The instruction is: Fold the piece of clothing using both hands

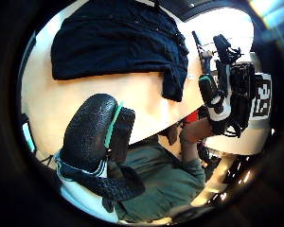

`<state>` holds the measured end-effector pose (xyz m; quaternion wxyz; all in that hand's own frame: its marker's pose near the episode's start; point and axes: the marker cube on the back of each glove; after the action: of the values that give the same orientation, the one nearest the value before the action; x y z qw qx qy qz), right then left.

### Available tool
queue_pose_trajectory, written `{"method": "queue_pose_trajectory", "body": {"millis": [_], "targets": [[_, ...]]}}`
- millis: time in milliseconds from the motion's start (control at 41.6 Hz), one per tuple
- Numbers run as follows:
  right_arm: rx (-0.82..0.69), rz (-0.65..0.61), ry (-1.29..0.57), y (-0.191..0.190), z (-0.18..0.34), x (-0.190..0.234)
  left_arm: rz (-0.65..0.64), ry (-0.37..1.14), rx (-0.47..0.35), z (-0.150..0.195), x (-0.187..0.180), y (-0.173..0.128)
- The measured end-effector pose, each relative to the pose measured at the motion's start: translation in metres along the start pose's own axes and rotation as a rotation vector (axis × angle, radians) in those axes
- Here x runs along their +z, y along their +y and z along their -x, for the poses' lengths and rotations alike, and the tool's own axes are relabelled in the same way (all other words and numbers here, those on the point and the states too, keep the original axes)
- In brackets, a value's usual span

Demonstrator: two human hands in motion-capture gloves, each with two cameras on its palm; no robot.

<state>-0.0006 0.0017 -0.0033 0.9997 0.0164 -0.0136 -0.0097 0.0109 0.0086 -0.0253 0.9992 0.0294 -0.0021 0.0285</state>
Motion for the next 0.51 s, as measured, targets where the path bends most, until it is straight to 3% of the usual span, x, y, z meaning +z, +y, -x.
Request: {"method": "queue_pose_trajectory", "body": {"millis": [48, 216, 505], "targets": [[0.005, -0.006, 0.004, 0.0, -0.004, 0.0, 0.064, 0.032, 0.001, -0.005, 0.01, 0.005], [0.044, 0.01, 0.028, 0.007, -0.027, 0.002, 0.001, 0.028, 0.0, -0.011, 0.029, -0.009], [0.114, 0.1, -0.017, 0.014, -0.081, 0.021, 0.0, 0.038, -0.028, -0.02, 0.056, -0.023]]}}
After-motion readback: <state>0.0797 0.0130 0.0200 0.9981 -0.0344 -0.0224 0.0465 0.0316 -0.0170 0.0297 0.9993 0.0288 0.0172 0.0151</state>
